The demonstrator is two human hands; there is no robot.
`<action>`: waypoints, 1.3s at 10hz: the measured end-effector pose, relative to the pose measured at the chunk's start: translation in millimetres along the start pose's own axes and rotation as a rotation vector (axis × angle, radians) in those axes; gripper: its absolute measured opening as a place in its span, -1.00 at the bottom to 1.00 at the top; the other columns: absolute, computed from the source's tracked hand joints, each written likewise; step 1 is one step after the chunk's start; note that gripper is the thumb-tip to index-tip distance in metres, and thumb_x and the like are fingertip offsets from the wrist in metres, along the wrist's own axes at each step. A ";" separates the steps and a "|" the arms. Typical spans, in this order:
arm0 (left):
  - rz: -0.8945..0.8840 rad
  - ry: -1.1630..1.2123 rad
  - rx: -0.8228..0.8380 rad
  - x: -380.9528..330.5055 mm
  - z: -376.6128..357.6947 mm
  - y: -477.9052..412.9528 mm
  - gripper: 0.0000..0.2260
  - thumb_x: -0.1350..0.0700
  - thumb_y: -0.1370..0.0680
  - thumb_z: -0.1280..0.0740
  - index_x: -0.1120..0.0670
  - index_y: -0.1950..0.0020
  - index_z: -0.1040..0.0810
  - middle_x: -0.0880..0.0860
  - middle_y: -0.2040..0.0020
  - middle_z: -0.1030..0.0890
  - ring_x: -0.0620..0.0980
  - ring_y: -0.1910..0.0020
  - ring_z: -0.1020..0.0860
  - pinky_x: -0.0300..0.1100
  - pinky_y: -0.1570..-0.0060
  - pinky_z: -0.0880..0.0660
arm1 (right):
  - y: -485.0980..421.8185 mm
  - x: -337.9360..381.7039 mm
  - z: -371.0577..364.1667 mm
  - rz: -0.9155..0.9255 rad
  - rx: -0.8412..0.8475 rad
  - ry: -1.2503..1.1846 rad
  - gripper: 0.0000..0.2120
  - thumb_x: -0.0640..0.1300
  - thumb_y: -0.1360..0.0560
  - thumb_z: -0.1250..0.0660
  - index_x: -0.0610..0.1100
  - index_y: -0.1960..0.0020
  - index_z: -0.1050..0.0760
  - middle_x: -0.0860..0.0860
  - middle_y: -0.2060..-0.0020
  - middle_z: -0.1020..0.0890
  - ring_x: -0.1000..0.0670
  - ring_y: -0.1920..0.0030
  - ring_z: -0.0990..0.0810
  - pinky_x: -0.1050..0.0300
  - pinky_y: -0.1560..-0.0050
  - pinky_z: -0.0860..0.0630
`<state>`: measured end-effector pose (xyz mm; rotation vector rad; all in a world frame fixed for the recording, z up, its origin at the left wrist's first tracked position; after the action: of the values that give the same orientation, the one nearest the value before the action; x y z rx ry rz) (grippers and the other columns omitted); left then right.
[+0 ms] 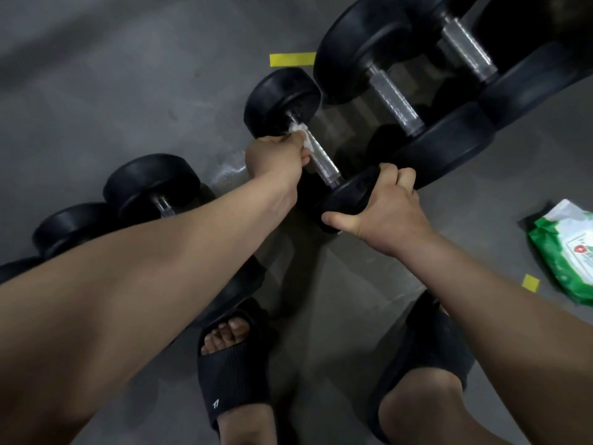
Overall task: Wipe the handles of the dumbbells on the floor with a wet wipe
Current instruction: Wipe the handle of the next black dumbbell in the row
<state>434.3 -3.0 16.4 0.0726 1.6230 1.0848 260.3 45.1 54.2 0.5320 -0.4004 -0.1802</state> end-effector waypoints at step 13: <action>0.050 0.039 -0.023 0.3 -0.9 -6.8 -0.91 0.12 -0.44 -0.57 0.05 0.13 -0.69 -0.01 0.23 -0.73 0.00 0.12 -0.71 -0.06 -0.05 -0.65 | 0.1 -2.1 -3.3 0.028 -0.040 -0.030 0.20 0.42 -0.14 -0.55 -0.09 -0.54 -0.09 -0.05 -0.36 -0.19 -0.20 -0.39 -0.33 -0.08 -0.37 -0.41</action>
<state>436.6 -7.3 11.7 0.0781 1.6508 1.1494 259.8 47.3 51.0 0.4846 -0.4325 -0.1694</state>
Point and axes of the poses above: each hand's wrist, its own y-axis away from the middle knuckle, its own z-axis out of the back of the hand, x = y × z, the point moved 3 cm from there along -y, towards the middle knuckle
